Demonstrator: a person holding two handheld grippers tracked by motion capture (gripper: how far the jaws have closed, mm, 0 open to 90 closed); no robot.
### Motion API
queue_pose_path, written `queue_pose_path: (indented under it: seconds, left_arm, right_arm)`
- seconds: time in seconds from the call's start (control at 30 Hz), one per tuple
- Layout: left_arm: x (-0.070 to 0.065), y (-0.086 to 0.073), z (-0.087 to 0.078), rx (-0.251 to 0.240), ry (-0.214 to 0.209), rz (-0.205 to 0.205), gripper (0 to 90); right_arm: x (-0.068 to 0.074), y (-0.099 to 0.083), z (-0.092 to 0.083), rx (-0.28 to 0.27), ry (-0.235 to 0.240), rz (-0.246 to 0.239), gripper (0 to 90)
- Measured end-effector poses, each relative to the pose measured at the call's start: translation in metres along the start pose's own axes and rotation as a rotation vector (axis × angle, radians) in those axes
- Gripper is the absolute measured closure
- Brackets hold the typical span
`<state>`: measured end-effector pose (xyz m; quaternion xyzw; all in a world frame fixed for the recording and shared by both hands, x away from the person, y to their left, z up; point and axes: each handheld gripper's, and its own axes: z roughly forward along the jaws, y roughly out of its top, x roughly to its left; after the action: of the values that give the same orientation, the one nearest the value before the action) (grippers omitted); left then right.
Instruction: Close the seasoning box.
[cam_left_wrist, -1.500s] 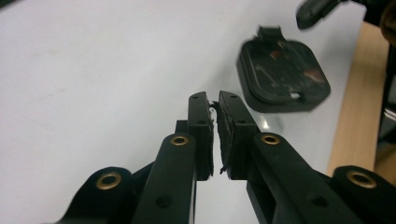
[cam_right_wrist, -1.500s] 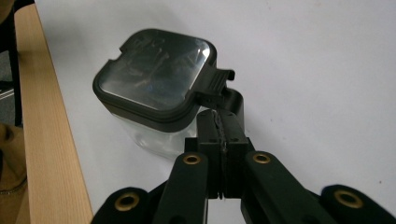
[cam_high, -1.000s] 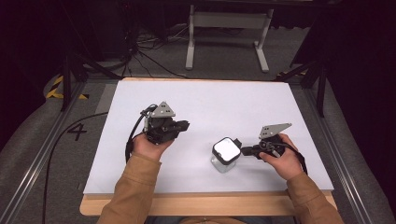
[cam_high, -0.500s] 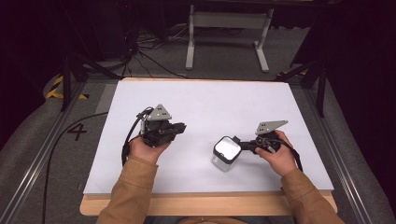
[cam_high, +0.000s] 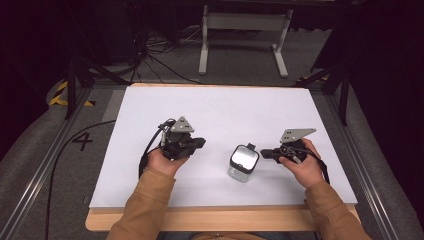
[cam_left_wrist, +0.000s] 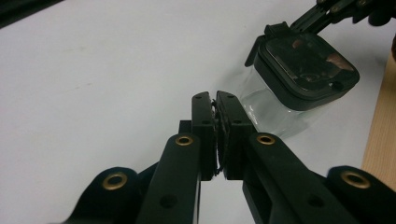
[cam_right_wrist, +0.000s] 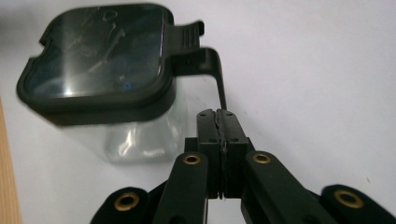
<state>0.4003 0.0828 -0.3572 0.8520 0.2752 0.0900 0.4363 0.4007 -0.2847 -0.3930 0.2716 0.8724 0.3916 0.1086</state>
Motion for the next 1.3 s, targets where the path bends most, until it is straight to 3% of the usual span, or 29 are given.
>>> queue_pose_path:
  seconds: [0.1,0.13,0.3,0.53,0.67,0.97,1.3]
  left_arm:
    - [-0.003,0.002,0.01,0.019,-0.016,0.019,87.0]
    - [-0.004,0.005,0.015,0.038,-0.034,0.036,87.1]
    - [-0.007,0.01,0.018,0.023,-0.051,0.041,87.1]
    - [-0.007,0.011,0.019,0.019,-0.051,0.045,87.0]
    - [-0.006,0.008,0.013,0.027,-0.039,0.049,86.9]
    - [-0.002,-0.004,-0.007,-0.001,0.006,-0.006,86.8]
    - [0.0,-0.019,-0.025,0.007,0.054,-0.028,86.6]
  right_arm:
    - [0.004,-0.003,-0.005,0.019,0.008,-0.01,89.9]
    - [0.009,-0.005,-0.008,0.033,0.037,-0.02,89.9]
    - [0.023,-0.006,-0.002,0.064,0.089,-0.045,89.9]
    - [0.029,-0.008,0.009,0.097,0.11,-0.048,90.0]
    - [0.029,-0.005,0.013,0.097,0.111,-0.053,90.0]
    - [0.018,0.003,0.022,0.096,0.081,-0.051,90.0]
    - [0.009,0.015,0.038,0.105,0.063,-0.056,90.0]
